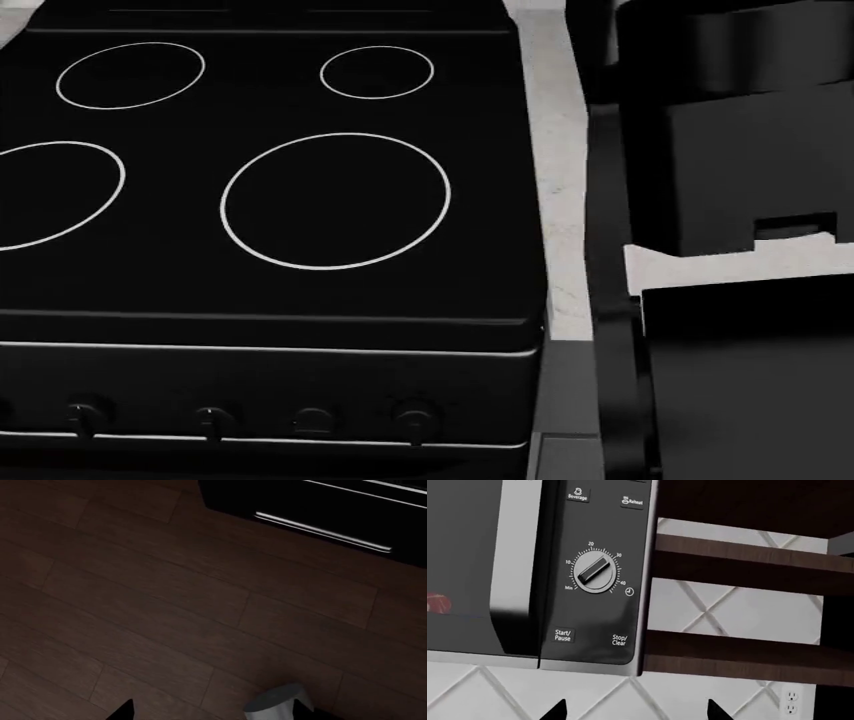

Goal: Press the stop button on the microwave

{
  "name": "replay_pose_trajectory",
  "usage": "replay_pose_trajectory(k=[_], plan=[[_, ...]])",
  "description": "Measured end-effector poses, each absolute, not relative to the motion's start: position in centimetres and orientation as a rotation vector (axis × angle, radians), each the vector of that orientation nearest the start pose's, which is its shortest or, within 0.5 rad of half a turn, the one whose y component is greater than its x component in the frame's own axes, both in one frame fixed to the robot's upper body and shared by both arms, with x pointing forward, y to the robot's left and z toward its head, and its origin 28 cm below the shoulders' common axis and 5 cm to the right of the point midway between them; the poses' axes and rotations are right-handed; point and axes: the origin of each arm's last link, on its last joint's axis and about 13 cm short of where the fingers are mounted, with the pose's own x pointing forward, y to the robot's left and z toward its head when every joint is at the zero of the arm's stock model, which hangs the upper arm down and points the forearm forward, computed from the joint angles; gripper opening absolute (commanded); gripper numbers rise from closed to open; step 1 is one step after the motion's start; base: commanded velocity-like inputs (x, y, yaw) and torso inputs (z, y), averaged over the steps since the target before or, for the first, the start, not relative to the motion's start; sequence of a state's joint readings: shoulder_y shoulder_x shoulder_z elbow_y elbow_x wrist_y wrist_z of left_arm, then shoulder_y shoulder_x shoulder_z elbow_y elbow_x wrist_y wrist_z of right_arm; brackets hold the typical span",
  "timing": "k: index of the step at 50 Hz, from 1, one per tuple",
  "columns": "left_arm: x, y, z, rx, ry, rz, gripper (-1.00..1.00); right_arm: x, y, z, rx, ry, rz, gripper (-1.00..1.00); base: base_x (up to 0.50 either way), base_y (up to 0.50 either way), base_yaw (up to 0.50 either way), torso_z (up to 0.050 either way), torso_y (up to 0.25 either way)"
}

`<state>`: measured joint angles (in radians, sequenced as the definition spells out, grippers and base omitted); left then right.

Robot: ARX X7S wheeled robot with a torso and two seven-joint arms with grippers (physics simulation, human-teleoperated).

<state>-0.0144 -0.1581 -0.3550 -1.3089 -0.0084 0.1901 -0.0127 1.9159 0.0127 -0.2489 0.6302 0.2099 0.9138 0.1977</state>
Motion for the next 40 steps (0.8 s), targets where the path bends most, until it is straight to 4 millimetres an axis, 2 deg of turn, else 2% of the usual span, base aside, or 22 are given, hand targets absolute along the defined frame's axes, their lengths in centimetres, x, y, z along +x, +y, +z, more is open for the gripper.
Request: replay_pose_trajectory(k=[10,23,34,40], plan=[[3.6,28.6,-15.5,-0.061,1.061,0.419,1.00,35.0,-6.3,50.3,-0.110,-0.353,-0.059,1.00,0.00,0.00,0.00,0.050,0.043],[3.6,28.6,-15.5,-0.061,1.061,0.419,1.00,35.1,-5.5,51.8,-0.119,-0.362,-0.039,1.00,0.00,0.00,0.00,0.050,0.055],[3.5,28.6,-15.5,-0.061,1.063,0.420,1.00,34.6,-5.7,53.0,-0.094,-0.407,-0.043,1.00,0.49,0.00,0.00,0.050,0.056],[3.8,28.6,-15.4,-0.060,1.056,0.418,1.00,34.3,-5.7,53.6,-0.080,-0.428,-0.051,1.00,0.00,0.00,0.00,0.050,0.055]])
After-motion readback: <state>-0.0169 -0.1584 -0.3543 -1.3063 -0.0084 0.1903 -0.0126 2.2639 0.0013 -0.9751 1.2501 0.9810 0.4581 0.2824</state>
